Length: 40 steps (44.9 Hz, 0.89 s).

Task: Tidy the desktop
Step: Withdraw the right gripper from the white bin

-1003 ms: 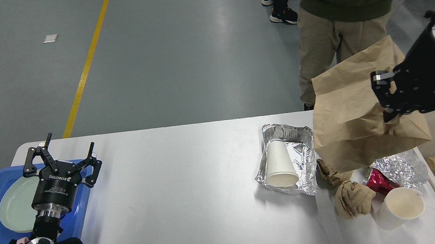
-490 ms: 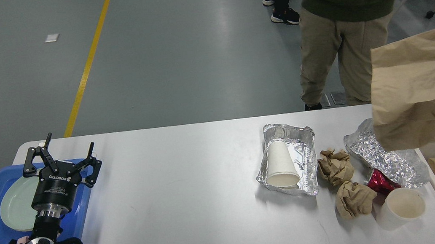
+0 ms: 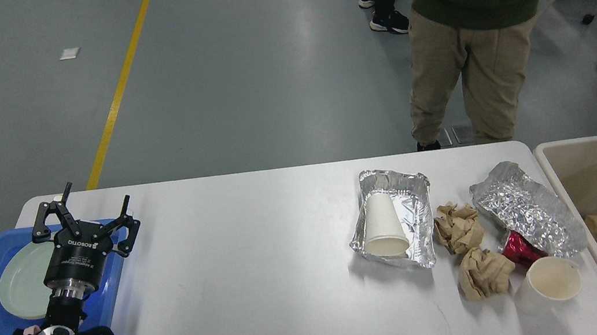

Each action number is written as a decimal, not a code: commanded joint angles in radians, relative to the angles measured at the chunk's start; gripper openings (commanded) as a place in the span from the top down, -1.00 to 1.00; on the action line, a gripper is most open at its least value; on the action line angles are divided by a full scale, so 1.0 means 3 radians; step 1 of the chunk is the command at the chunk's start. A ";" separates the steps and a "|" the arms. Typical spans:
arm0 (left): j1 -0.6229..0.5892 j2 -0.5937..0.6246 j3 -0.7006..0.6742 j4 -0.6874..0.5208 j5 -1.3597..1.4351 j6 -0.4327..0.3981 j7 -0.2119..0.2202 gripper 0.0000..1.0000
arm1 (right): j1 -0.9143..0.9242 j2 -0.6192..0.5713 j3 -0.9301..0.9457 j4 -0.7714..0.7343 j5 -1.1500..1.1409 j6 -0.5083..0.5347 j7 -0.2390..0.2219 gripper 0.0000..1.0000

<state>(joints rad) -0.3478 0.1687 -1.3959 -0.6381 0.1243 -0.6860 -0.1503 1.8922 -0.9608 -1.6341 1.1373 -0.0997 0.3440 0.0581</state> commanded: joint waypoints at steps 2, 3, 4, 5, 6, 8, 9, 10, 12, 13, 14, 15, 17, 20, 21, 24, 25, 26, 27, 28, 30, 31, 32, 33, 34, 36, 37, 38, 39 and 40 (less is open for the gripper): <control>-0.0001 0.0000 -0.0005 0.0000 0.0000 -0.0004 0.0000 -0.93 | -0.1253 -0.0019 0.0747 -0.0441 0.0071 -0.0681 -0.0010 1.00; 0.0004 0.0000 0.0000 0.0000 0.0000 -0.0004 0.0000 -0.93 | -0.1432 -0.0014 0.0900 -0.0523 0.0102 -0.0722 -0.0010 1.00; -0.0001 0.0000 0.0000 0.0000 0.0000 0.0001 0.0000 -0.93 | -0.1632 0.0007 0.1048 -0.0625 0.0138 -0.0753 -0.0010 1.00; -0.0001 0.0000 0.0000 0.0000 0.0000 0.0001 0.0000 -0.92 | -0.1826 0.0037 0.1206 -0.0727 0.0179 -0.0778 -0.0010 1.00; -0.0001 0.0000 0.0000 0.0000 0.0000 0.0001 0.0000 -0.93 | -0.2030 0.0088 0.1355 -0.0829 0.0225 -0.0794 -0.0010 1.00; 0.0004 0.0000 0.0000 0.0000 0.0000 -0.0004 0.0000 -0.93 | -0.2429 0.0211 0.1662 -0.1049 0.0317 -0.0799 -0.0030 1.00; 0.0004 0.0000 -0.0005 0.0000 0.0000 -0.0004 0.0000 -0.92 | -0.2614 0.0262 0.1800 -0.1167 0.0357 -0.0804 -0.0040 1.00; -0.0001 0.0000 0.0000 0.0000 0.0000 0.0001 0.0000 -0.92 | -0.2788 0.0313 0.1923 -0.1304 0.0393 -0.0809 -0.0061 1.00; -0.0001 0.0000 0.0000 0.0000 0.0000 -0.0004 0.0000 -0.93 | -0.3079 0.0415 0.2143 -0.1596 0.0409 -0.0814 -0.0101 1.00; -0.0001 0.0000 0.0000 0.0000 0.0000 -0.0004 0.0000 -0.93 | -0.3207 0.0492 0.2220 -0.1749 0.0414 -0.0814 -0.0117 1.00; -0.0001 0.0000 0.0000 0.0000 0.0000 0.0001 0.0000 -0.93 | -0.3330 0.0579 0.2291 -0.1908 0.0424 -0.0814 -0.0127 1.00; -0.0001 0.0000 0.0000 0.0000 0.0000 0.0001 0.0000 -0.92 | -0.3438 0.0666 0.2343 -0.2056 0.0424 -0.0814 -0.0132 1.00; -0.0001 0.0000 0.0000 0.0000 0.0000 -0.0004 0.0000 -0.93 | -0.3632 0.0819 0.2430 -0.2307 0.0429 -0.0814 -0.0137 1.00; -0.0001 0.0005 0.0000 0.0000 0.0000 0.0001 0.0000 -0.93 | -0.3852 0.0988 0.2507 -0.2578 0.0429 -0.0814 -0.0143 1.00; -0.0001 0.0000 0.0000 0.0000 0.0000 0.0001 0.0000 -0.93 | -0.3903 0.1044 0.2522 -0.2650 0.0429 -0.0819 -0.0143 1.00; -0.0001 0.0000 0.0000 0.0000 0.0000 -0.0004 0.0000 -0.93 | -0.4052 0.1193 0.2573 -0.2834 0.0455 -0.0819 -0.0143 1.00; -0.0001 0.0000 0.0000 0.0000 0.0000 -0.0004 0.0000 -0.93 | -0.4103 0.1239 0.2583 -0.2895 0.0475 -0.0824 -0.0143 1.00; -0.0001 0.0000 0.0000 0.0000 0.0000 0.0001 0.0000 -0.92 | -0.4159 0.1300 0.2589 -0.2967 0.0501 -0.0824 -0.0148 1.00; -0.0001 0.0000 0.0000 0.0000 0.0000 0.0001 0.0000 -0.93 | -0.4210 0.1351 0.2589 -0.3039 0.0526 -0.0824 -0.0148 1.00; -0.0001 0.0005 0.0000 0.0000 0.0000 0.0001 0.0000 -0.93 | -0.4272 0.1407 0.2589 -0.3120 0.0557 -0.0824 -0.0153 1.00; -0.0001 0.0005 0.0000 0.0000 0.0000 0.0001 0.0000 -0.93 | -0.4384 0.1530 0.2579 -0.3274 0.0618 -0.0824 -0.0168 1.00; -0.0001 0.0005 0.0000 0.0000 0.0000 0.0001 0.0000 -0.93 | -0.4445 0.1591 0.2578 -0.3350 0.0639 -0.0824 -0.0178 1.00; -0.0001 0.0000 0.0000 0.0000 0.0000 0.0001 0.0000 -0.93 | -0.4512 0.1653 0.2584 -0.3422 0.0654 -0.0830 -0.0188 1.00; -0.0001 0.0005 0.0000 0.0000 0.0000 0.0001 0.0000 -0.93 | -0.4568 0.1704 0.2584 -0.3484 0.0670 -0.0835 -0.0199 1.00; -0.0001 0.0005 0.0000 0.0000 0.0000 0.0001 0.0000 -0.92 | -0.4619 0.1755 0.2584 -0.3545 0.0680 -0.0850 -0.0209 1.00; -0.0001 0.0005 0.0000 0.0000 0.0000 0.0001 0.0000 -0.93 | -0.4681 0.1832 0.2578 -0.3607 0.0690 -0.0881 -0.0234 1.00; -0.0001 0.0000 0.0000 0.0000 0.0000 0.0001 0.0000 -0.92 | -0.4717 0.1888 0.2584 -0.3612 0.0690 -0.0921 -0.0270 1.00; -0.0001 0.0000 0.0000 0.0000 0.0000 0.0001 0.0000 -0.93 | -0.4722 0.1899 0.2584 -0.3612 0.0690 -0.0937 -0.0281 1.00; -0.0001 0.0005 0.0000 0.0000 0.0000 0.0001 0.0000 -0.93 | -0.4727 0.1899 0.2584 -0.3607 0.0690 -0.0942 -0.0291 1.00; -0.0001 0.0000 0.0000 0.0000 0.0000 0.0001 0.0000 -0.93 | -0.4727 0.1904 0.2589 -0.3607 0.0690 -0.0942 -0.0291 1.00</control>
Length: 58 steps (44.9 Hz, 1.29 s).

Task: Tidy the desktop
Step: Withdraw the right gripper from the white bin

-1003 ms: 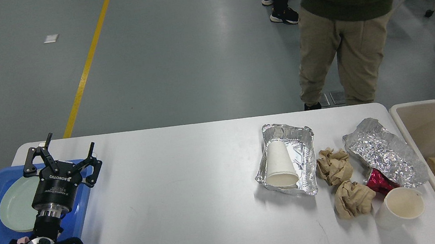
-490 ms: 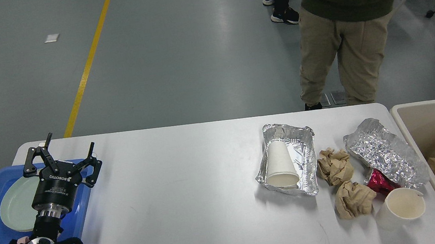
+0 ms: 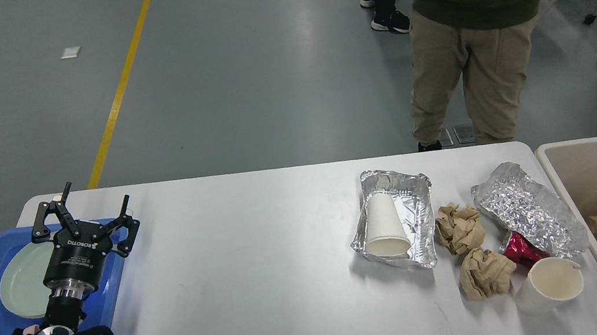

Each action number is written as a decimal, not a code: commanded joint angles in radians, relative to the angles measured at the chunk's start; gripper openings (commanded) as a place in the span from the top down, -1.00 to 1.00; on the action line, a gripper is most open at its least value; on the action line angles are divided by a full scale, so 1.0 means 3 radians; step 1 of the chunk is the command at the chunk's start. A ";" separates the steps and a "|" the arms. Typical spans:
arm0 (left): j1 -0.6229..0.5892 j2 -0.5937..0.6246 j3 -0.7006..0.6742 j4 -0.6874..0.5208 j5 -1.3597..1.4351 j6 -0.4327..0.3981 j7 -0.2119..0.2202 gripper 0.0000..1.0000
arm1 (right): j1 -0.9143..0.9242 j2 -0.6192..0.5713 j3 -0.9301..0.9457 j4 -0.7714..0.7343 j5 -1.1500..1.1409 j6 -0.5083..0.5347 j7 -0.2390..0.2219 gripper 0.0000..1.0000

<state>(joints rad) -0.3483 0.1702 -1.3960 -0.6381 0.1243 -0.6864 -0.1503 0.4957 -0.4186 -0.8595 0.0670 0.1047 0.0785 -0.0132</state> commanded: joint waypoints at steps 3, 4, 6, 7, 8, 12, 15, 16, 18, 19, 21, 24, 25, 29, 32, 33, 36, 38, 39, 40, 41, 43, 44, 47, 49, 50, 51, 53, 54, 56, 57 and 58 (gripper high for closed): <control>0.0000 0.0000 0.0000 0.0000 0.0000 0.0002 0.0000 -0.93 | -0.0072 0.0097 0.0007 -0.0039 0.0014 -0.0057 -0.0053 1.00; 0.0000 0.0000 0.0000 0.0000 0.0000 0.0002 0.0000 -0.93 | -0.0077 0.0092 0.0002 -0.0039 0.0009 -0.0057 -0.0053 1.00; 0.0000 -0.0005 0.0000 0.0000 0.0000 0.0002 0.0000 -0.92 | -0.0077 0.0092 -0.0004 -0.0039 0.0014 -0.0057 -0.0053 1.00; 0.0000 0.0000 0.0000 0.0000 0.0000 0.0002 0.0000 -0.93 | -0.0082 0.0092 -0.0004 -0.0039 0.0009 -0.0057 -0.0053 1.00; 0.0000 0.0000 -0.0005 0.0000 0.0000 0.0002 0.0000 -0.93 | -0.0083 0.0092 -0.0004 -0.0039 0.0009 -0.0057 -0.0053 1.00; 0.0000 0.0000 0.0000 0.0000 0.0000 0.0002 0.0000 -0.93 | -0.0088 0.0092 -0.0014 -0.0029 0.0009 -0.0083 -0.0048 0.59; 0.0000 -0.0005 0.0000 0.0000 0.0000 0.0002 0.0000 -0.92 | -0.0083 0.0092 -0.0024 -0.0029 0.0009 -0.0180 -0.0043 -0.52; 0.0000 0.0000 0.0000 0.0000 0.0000 0.0002 0.0000 -0.93 | -0.0083 0.0092 -0.0029 -0.0024 0.0009 -0.0231 -0.0043 -0.86; 0.0000 0.0000 0.0000 0.0000 0.0000 0.0002 0.0000 -0.92 | -0.0077 0.0092 -0.0024 -0.0014 0.0009 -0.0282 -0.0038 -1.00; 0.0000 0.0000 -0.0005 0.0000 0.0000 0.0002 0.0000 -0.93 | -0.0077 0.0092 -0.0019 -0.0009 0.0009 -0.0303 -0.0038 -1.00; 0.0000 0.0000 0.0000 0.0000 0.0000 0.0002 0.0000 -0.93 | -0.0077 0.0092 -0.0019 0.0002 0.0009 -0.0313 -0.0033 -1.00; 0.0000 0.0000 0.0000 0.0000 0.0000 0.0002 0.0000 -0.93 | -0.0083 0.0092 -0.0014 0.0007 0.0009 -0.0318 -0.0033 -1.00; 0.0000 0.0000 0.0000 0.0000 0.0000 0.0002 0.0000 -0.93 | -0.0077 0.0081 -0.0019 0.0007 0.0009 -0.0318 -0.0033 -1.00; 0.0000 0.0000 0.0000 0.0000 0.0000 0.0002 0.0000 -0.93 | -0.0077 0.0071 -0.0019 0.0012 0.0009 -0.0318 -0.0033 -1.00; 0.0000 0.0000 0.0000 0.0000 0.0000 0.0002 0.0000 -0.93 | -0.0077 0.0061 -0.0019 0.0007 0.0009 -0.0318 -0.0033 -1.00; 0.0000 0.0000 0.0000 0.0000 0.0000 0.0002 0.0000 -0.93 | -0.0077 0.0061 -0.0019 0.0012 0.0009 -0.0313 -0.0033 -1.00; 0.0000 0.0000 0.0000 0.0000 0.0000 0.0002 0.0000 -0.93 | -0.0067 0.0051 -0.0019 0.0012 0.0014 -0.0313 -0.0033 -1.00; 0.0000 0.0000 0.0000 0.0000 0.0000 0.0002 0.0000 -0.93 | -0.0062 0.0046 -0.0014 0.0022 0.0009 -0.0313 -0.0033 -1.00; 0.0000 0.0000 0.0000 0.0000 0.0000 0.0002 0.0000 -0.93 | -0.0057 0.0045 -0.0014 0.0022 0.0009 -0.0313 -0.0033 -1.00; 0.0000 -0.0005 0.0000 0.0000 0.0000 0.0002 0.0000 -0.93 | -0.0052 0.0045 -0.0014 0.0027 0.0009 -0.0313 -0.0033 -1.00; 0.0000 -0.0005 0.0000 0.0000 0.0000 0.0002 0.0000 -0.92 | -0.0047 0.0040 -0.0014 0.0027 0.0009 -0.0313 -0.0033 -1.00; 0.0000 -0.0005 0.0000 0.0000 0.0000 0.0002 0.0000 -0.92 | -0.0026 0.0040 -0.0009 0.0048 0.0009 -0.0308 -0.0038 -1.00; 0.0000 -0.0005 0.0000 0.0000 0.0000 0.0002 0.0000 -0.93 | -0.0011 0.0035 -0.0009 0.0078 0.0004 -0.0308 -0.0038 -1.00; 0.0000 0.0000 -0.0005 0.0000 0.0000 0.0002 0.0000 -0.93 | 0.0101 -0.0036 -0.0029 0.0272 0.0004 -0.0303 -0.0043 -1.00; 0.0000 -0.0005 0.0000 0.0000 0.0000 0.0002 0.0000 -0.93 | 0.0234 -0.0138 -0.0034 0.0441 -0.0006 -0.0288 -0.0043 -1.00; 0.0000 0.0000 0.0000 0.0000 0.0000 0.0002 0.0000 -0.93 | 0.0310 -0.0199 -0.0034 0.0548 -0.0016 -0.0272 -0.0043 -1.00; 0.0000 0.0000 0.0000 0.0000 0.0000 0.0002 0.0000 -0.93 | 0.0412 -0.0261 -0.0034 0.0665 -0.0042 -0.0257 -0.0043 -1.00; 0.0000 0.0000 -0.0005 0.0000 0.0000 0.0002 0.0000 -0.93 | 0.0607 -0.0383 -0.0065 0.0906 -0.0063 -0.0236 -0.0048 -1.00; 0.0000 0.0000 0.0000 0.0000 0.0000 0.0002 0.0000 -0.93 | 0.0709 -0.0435 -0.0090 0.1033 -0.0068 -0.0226 -0.0048 -1.00; 0.0000 0.0000 0.0000 0.0000 0.0000 0.0002 0.0000 -0.93 | 0.0898 -0.0532 -0.0172 0.1284 -0.0098 -0.0206 -0.0053 -1.00; 0.0000 0.0000 -0.0005 0.0000 0.0000 0.0002 0.0000 -0.93 | 0.1011 -0.0573 -0.0238 0.1417 -0.0134 -0.0180 -0.0053 -1.00; 0.0000 0.0000 0.0000 0.0000 0.0000 0.0002 0.0000 -0.93 | 0.1128 -0.0609 -0.0315 0.1535 -0.0170 -0.0145 -0.0053 -1.00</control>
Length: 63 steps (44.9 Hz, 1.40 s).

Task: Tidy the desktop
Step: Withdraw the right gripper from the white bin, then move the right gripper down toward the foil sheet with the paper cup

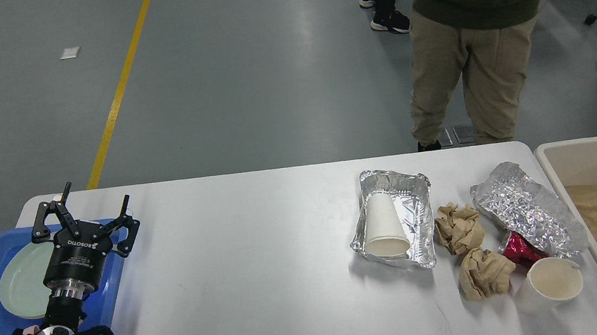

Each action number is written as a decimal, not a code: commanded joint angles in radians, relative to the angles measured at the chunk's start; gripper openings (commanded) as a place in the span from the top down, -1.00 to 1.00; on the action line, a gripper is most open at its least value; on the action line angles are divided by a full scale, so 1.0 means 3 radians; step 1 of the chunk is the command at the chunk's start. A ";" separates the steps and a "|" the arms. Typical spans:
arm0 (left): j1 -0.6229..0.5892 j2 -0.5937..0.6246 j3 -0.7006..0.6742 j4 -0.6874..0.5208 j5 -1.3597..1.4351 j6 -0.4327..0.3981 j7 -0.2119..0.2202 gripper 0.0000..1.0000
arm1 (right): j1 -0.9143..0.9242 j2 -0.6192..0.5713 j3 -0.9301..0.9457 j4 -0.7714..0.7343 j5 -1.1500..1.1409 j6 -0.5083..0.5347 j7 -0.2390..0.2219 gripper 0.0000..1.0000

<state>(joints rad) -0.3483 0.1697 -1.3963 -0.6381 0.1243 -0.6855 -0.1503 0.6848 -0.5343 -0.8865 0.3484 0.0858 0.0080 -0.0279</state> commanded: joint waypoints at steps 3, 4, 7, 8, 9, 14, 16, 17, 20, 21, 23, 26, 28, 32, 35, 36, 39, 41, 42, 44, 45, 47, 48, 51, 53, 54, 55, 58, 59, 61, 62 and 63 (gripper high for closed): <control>0.0000 0.0002 0.0001 0.0000 0.0000 -0.0001 0.0000 -0.93 | 0.0942 -0.0315 -0.0536 0.0929 -0.0214 0.0233 -0.0004 -1.00; 0.0000 0.0002 0.0001 0.0000 0.0000 -0.0001 0.0000 -0.92 | 0.1111 -0.0336 -0.0654 0.1047 -0.0225 0.0290 -0.0004 -1.00; 0.0000 0.0002 0.0001 0.0000 0.0000 -0.0001 0.0000 -0.92 | 0.1632 -0.0361 -0.1017 0.1420 -0.0230 0.0489 -0.0004 -1.00; 0.0000 -0.0003 -0.0004 0.0000 0.0000 -0.0006 0.0000 -0.93 | 0.1923 -0.0361 -0.1185 0.1613 -0.0230 0.0611 -0.0004 -1.00; 0.0000 -0.0003 -0.0004 0.0000 0.0000 -0.0001 0.0000 -0.93 | 0.2118 -0.0361 -0.1293 0.1727 -0.0225 0.0698 -0.0004 -1.00; 0.0000 -0.0003 0.0001 0.0000 0.0000 -0.0006 0.0000 -0.93 | 0.3039 -0.0295 -0.1738 0.2162 -0.0225 0.1215 -0.0009 -1.00; 0.0000 -0.0003 0.0001 0.0000 0.0000 -0.0006 0.0000 -0.93 | 0.3361 -0.0249 -0.1841 0.2269 -0.0220 0.1460 -0.0009 -1.00; 0.0000 -0.0003 0.0001 0.0000 0.0000 -0.0006 0.0000 -0.93 | 0.3499 -0.0203 -0.1877 0.2315 -0.0220 0.1593 -0.0009 -1.00; 0.0000 -0.0003 0.0001 0.0000 0.0000 -0.0006 0.0000 -0.92 | 0.3852 -0.0060 -0.1964 0.2433 -0.0220 0.1976 -0.0014 -1.00; 0.0000 -0.0003 0.0001 0.0000 0.0000 -0.0006 0.0000 -0.93 | 0.3955 -0.0009 -0.1994 0.2469 -0.0220 0.2094 -0.0014 -1.00; 0.0000 -0.0003 0.0001 0.0000 0.0000 -0.0006 0.0000 -0.92 | 0.4149 0.0134 -0.2061 0.2525 -0.0220 0.2314 -0.0014 -1.00; 0.0000 -0.0003 0.0001 0.0000 0.0000 -0.0006 0.0000 -0.93 | 0.4395 0.0318 -0.2112 0.2612 -0.0220 0.2555 -0.0014 -1.00; 0.0000 -0.0003 0.0001 0.0000 0.0000 -0.0006 0.0000 -0.93 | 0.4543 0.0370 -0.2102 0.2699 -0.0220 0.2657 -0.0014 -1.00; 0.0000 -0.0003 0.0001 0.0000 0.0000 -0.0001 0.0000 -0.92 | 0.4880 0.0395 -0.2046 0.2990 -0.0220 0.2744 -0.0014 -1.00; 0.0000 -0.0003 0.0001 0.0000 0.0000 -0.0001 0.0000 -0.92 | 0.5141 0.0411 -0.1969 0.3230 -0.0225 0.2750 -0.0019 -1.00; 0.0000 -0.0003 0.0001 0.0000 0.0000 -0.0006 0.0000 -0.93 | 0.5218 0.0426 -0.1954 0.3312 -0.0225 0.2750 -0.0019 -1.00; 0.0000 -0.0003 0.0001 0.0000 0.0000 -0.0006 0.0000 -0.93 | 0.5422 0.0508 -0.1928 0.3552 -0.0220 0.2765 -0.0014 -1.00; 0.0000 -0.0003 0.0001 0.0000 0.0000 -0.0001 0.0000 -0.92 | 0.5555 0.0594 -0.1913 0.3716 -0.0220 0.2760 -0.0014 -1.00; 0.0000 -0.0003 0.0001 0.0000 0.0000 -0.0001 0.0000 -0.93 | 0.5622 0.0640 -0.1898 0.3778 -0.0215 0.2760 -0.0014 -1.00; 0.0000 -0.0003 0.0001 0.0000 0.0000 -0.0001 0.0000 -0.93 | 0.5735 0.0727 -0.1872 0.3885 -0.0210 0.2755 -0.0014 -1.00; 0.0000 -0.0003 0.0001 0.0000 0.0000 -0.0001 0.0000 -0.93 | 0.5776 0.0763 -0.1867 0.3936 -0.0209 0.2740 -0.0014 -1.00; 0.0000 -0.0003 0.0001 0.0000 0.0000 -0.0001 0.0000 -0.93 | 0.5817 0.0809 -0.1806 0.4018 -0.0209 0.2699 -0.0014 -1.00; 0.0000 -0.0003 0.0001 0.0000 0.0000 -0.0001 0.0000 -0.93 | 0.5822 0.0830 -0.1765 0.4044 -0.0209 0.2683 -0.0014 -1.00; 0.0000 0.0002 0.0001 0.0000 0.0000 -0.0001 0.0000 -0.93 | 0.5853 0.0896 -0.1617 0.4065 -0.0209 0.2673 -0.0014 -1.00; 0.0000 -0.0003 0.0001 0.0000 0.0000 -0.0001 0.0000 -0.93 | 0.5853 0.0937 -0.1565 0.4070 -0.0209 0.2673 -0.0014 -1.00; 0.0000 -0.0003 0.0001 0.0000 0.0000 -0.0001 0.0000 -0.93 | 0.5853 0.0953 -0.1545 0.4070 -0.0209 0.2673 -0.0014 -1.00; 0.0000 -0.0003 0.0001 0.0000 0.0000 -0.0001 0.0000 -0.93 | 0.5853 0.0958 -0.1524 0.4080 -0.0209 0.2673 -0.0014 -1.00; 0.0000 0.0002 0.0001 0.0000 0.0000 -0.0006 0.0000 -0.93 | 0.5863 0.0983 -0.1473 0.4070 -0.0209 0.2673 -0.0009 -1.00; 0.0000 0.0002 -0.0004 0.0000 0.0000 -0.0006 0.0000 -0.93 | 0.5868 0.1009 -0.1463 0.4070 -0.0209 0.2678 -0.0009 -1.00; 0.0000 0.0002 0.0001 0.0000 0.0000 -0.0006 0.0000 -0.92 | 0.5873 0.1060 -0.1463 0.4070 -0.0209 0.2688 -0.0009 -1.00; 0.0000 -0.0003 0.0001 0.0000 0.0000 -0.0006 0.0000 -0.93 | 0.5873 0.1070 -0.1463 0.4065 -0.0209 0.2688 -0.0009 -1.00; 0.0000 -0.0003 0.0001 0.0000 0.0000 -0.0006 0.0000 -0.92 | 0.5873 0.1075 -0.1463 0.4065 -0.0209 0.2688 -0.0009 -1.00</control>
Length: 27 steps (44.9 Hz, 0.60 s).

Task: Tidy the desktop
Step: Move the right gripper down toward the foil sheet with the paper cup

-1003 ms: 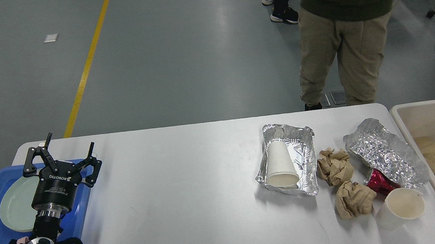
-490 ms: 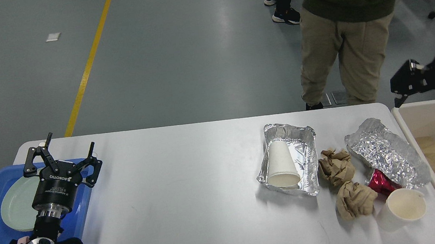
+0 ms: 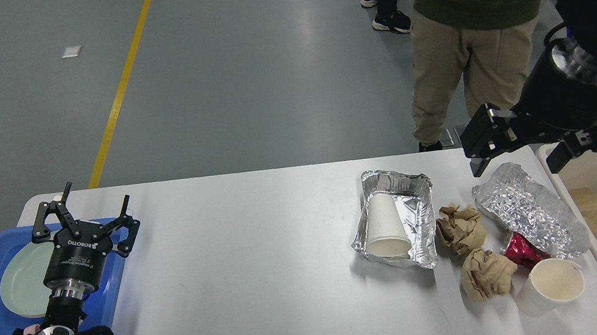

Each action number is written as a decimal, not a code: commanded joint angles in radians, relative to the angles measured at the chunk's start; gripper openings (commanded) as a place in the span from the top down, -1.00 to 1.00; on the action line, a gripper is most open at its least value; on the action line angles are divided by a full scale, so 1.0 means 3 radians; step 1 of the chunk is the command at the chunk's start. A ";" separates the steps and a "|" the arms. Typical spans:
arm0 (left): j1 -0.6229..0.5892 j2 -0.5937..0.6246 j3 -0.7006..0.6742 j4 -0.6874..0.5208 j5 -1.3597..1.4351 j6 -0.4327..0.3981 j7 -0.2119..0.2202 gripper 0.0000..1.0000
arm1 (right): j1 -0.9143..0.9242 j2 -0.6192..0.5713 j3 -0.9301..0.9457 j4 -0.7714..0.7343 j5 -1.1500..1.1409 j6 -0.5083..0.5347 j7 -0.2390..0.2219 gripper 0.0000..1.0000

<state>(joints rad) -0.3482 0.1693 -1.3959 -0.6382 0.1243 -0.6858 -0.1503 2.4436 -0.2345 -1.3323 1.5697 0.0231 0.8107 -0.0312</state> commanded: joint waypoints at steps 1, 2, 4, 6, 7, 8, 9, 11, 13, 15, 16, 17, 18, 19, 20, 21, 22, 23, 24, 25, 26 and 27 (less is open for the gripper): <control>0.0000 -0.0002 0.0000 0.0000 0.0000 -0.0005 0.0000 -0.92 | 0.0010 0.0081 0.0023 -0.0006 0.0000 0.0008 0.0002 -1.00; 0.0000 -0.0002 -0.0005 0.0000 0.0000 -0.0005 0.0000 -0.93 | 0.0010 0.0091 0.0028 -0.0006 0.0000 0.0008 0.0007 -1.00; 0.0000 -0.0002 0.0000 0.0000 0.0000 -0.0005 0.0000 -0.92 | 0.0010 0.0096 0.0044 -0.0006 0.0005 0.0008 0.0007 -1.00; 0.0000 -0.0002 0.0000 0.0000 0.0000 -0.0005 0.0000 -0.93 | 0.0010 0.0096 0.0059 -0.0017 0.0005 0.0008 0.0007 -1.00; 0.0000 -0.0002 0.0000 0.0000 0.0000 -0.0005 0.0000 -0.93 | 0.0005 0.0096 0.0059 -0.0032 0.0010 0.0003 0.0007 -1.00; 0.0000 -0.0002 0.0000 0.0000 0.0000 -0.0005 0.0000 -0.93 | 0.0000 0.0086 0.0064 -0.0047 0.0010 -0.0007 0.0007 -1.00; 0.0000 -0.0002 0.0000 0.0000 0.0000 -0.0005 0.0000 -0.93 | -0.0005 0.0086 0.0064 -0.0073 0.0015 -0.0008 0.0007 -1.00; 0.0000 -0.0002 0.0000 0.0000 0.0000 -0.0005 0.0000 -0.93 | -0.0015 0.0091 0.0095 -0.0088 0.0020 -0.0008 0.0012 -1.00; 0.0000 -0.0002 -0.0005 0.0000 0.0000 -0.0005 0.0000 -0.93 | -0.0046 0.0096 0.0166 -0.0104 0.0020 -0.0018 0.0017 -1.00; 0.0000 -0.0002 0.0000 0.0000 0.0000 -0.0005 0.0000 -0.92 | -0.0117 0.0096 0.0288 -0.0109 0.0020 -0.0053 0.0017 -1.00; 0.0000 -0.0002 -0.0005 -0.0005 0.0000 -0.0005 0.0000 -0.93 | -0.0168 0.0096 0.0345 -0.0114 0.0020 -0.0089 0.0017 -1.00; 0.0000 -0.0002 -0.0005 -0.0005 0.0000 -0.0005 0.0000 -0.93 | -0.0224 0.0091 0.0411 -0.0124 0.0020 -0.0145 0.0017 -1.00; 0.0000 -0.0002 -0.0005 0.0000 0.0000 -0.0005 0.0000 -0.93 | -0.0285 0.0091 0.0467 -0.0129 0.0020 -0.0201 0.0017 -1.00; 0.0000 -0.0002 -0.0005 0.0000 0.0000 -0.0005 0.0000 -0.93 | -0.0357 0.0096 0.0524 -0.0139 0.0020 -0.0273 0.0012 -1.00; 0.0000 -0.0002 -0.0005 -0.0005 0.0000 -0.0005 0.0000 -0.93 | -0.0439 0.0101 0.0590 -0.0144 0.0020 -0.0344 0.0012 -1.00; 0.0000 -0.0002 0.0000 -0.0005 0.0000 -0.0005 0.0000 -0.93 | -0.0520 0.0101 0.0651 -0.0145 0.0020 -0.0421 0.0007 -1.00; 0.0000 -0.0002 0.0000 -0.0005 0.0000 -0.0005 0.0000 -0.93 | -0.0602 0.0107 0.0718 -0.0145 0.0020 -0.0498 0.0002 -1.00; 0.0000 -0.0002 -0.0005 -0.0005 0.0000 -0.0005 0.0000 -0.93 | -0.0694 0.0107 0.0789 -0.0145 0.0015 -0.0569 -0.0003 -1.00; 0.0000 -0.0002 0.0000 -0.0005 0.0000 -0.0005 0.0000 -0.93 | -0.0781 0.0112 0.0866 -0.0145 0.0005 -0.0646 -0.0008 -1.00; 0.0000 -0.0002 0.0000 0.0000 0.0000 -0.0005 0.0000 -0.93 | -0.0878 0.0117 0.0933 -0.0145 -0.0015 -0.0723 -0.0008 -1.00; 0.0000 -0.0002 0.0000 -0.0005 0.0000 -0.0005 0.0000 -0.93 | -0.0965 0.0122 0.0994 -0.0145 -0.0041 -0.0799 -0.0013 -1.00; 0.0000 -0.0002 0.0000 0.0000 0.0000 -0.0005 0.0000 -0.93 | -0.1047 0.0137 0.1030 -0.0150 -0.0051 -0.0886 -0.0019 -1.00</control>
<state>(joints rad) -0.3482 0.1687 -1.3972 -0.6392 0.1242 -0.6873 -0.1503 2.2559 -0.2024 -1.1131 1.5267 0.0275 0.6586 -0.0304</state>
